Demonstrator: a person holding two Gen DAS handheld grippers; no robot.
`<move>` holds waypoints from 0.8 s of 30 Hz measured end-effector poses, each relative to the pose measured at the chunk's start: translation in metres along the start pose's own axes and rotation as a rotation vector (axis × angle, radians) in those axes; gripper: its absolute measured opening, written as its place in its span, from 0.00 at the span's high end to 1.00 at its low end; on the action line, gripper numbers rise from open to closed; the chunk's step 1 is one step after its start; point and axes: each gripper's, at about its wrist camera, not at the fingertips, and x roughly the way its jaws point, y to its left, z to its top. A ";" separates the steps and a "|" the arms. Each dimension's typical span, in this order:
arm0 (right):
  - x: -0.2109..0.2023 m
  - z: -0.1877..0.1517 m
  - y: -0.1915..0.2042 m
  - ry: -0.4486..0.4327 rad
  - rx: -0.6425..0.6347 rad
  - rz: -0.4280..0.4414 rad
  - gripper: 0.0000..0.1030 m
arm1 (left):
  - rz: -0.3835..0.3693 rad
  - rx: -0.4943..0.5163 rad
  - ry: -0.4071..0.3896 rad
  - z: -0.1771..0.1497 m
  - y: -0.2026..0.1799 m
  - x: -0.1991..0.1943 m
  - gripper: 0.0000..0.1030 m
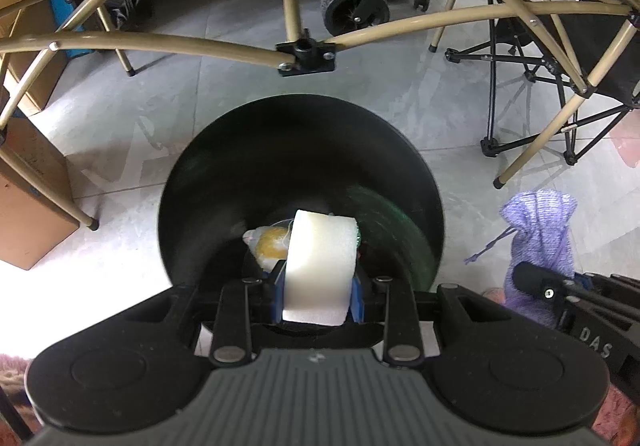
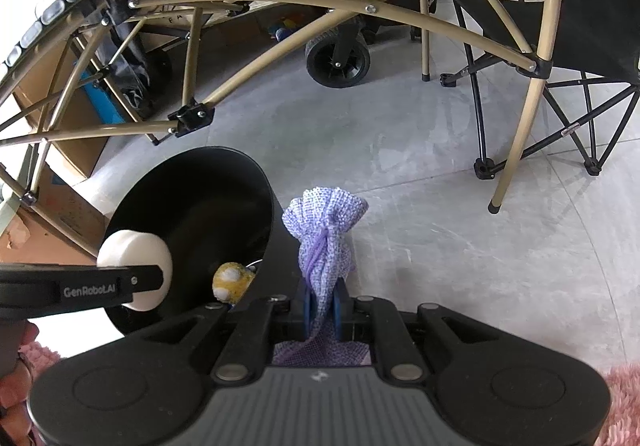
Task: Collect trash
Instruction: 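Lower the foam block into the black bin and open the left tool, then lower the purple pouch into the black bin and open the right tool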
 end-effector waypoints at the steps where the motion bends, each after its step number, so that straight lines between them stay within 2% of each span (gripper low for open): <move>1: 0.000 0.000 0.000 0.001 0.001 -0.001 0.90 | -0.004 0.002 -0.001 0.001 -0.002 0.000 0.71; 11: 0.000 -0.001 -0.001 0.001 0.003 0.004 0.90 | 0.005 0.000 0.015 0.002 -0.006 0.003 0.69; 12: 0.000 -0.001 -0.001 0.002 0.003 0.004 0.90 | 0.009 -0.004 0.020 0.002 -0.005 0.003 0.65; 14: 0.000 -0.001 0.000 0.000 0.001 0.004 0.90 | 0.010 -0.013 0.028 0.001 -0.004 0.004 0.42; 15: -0.001 -0.001 0.000 -0.001 0.000 0.003 0.90 | 0.013 -0.020 0.026 0.001 -0.003 0.003 0.20; 16: -0.001 -0.001 0.000 -0.001 -0.001 0.004 0.90 | 0.018 -0.026 0.019 0.001 -0.002 0.002 0.07; 19: -0.001 -0.001 0.002 -0.001 -0.007 0.003 0.90 | 0.031 -0.034 -0.004 0.002 -0.002 -0.002 0.00; 24: -0.002 -0.001 0.002 -0.003 -0.010 0.004 0.90 | 0.032 -0.038 0.025 0.002 -0.001 0.001 0.00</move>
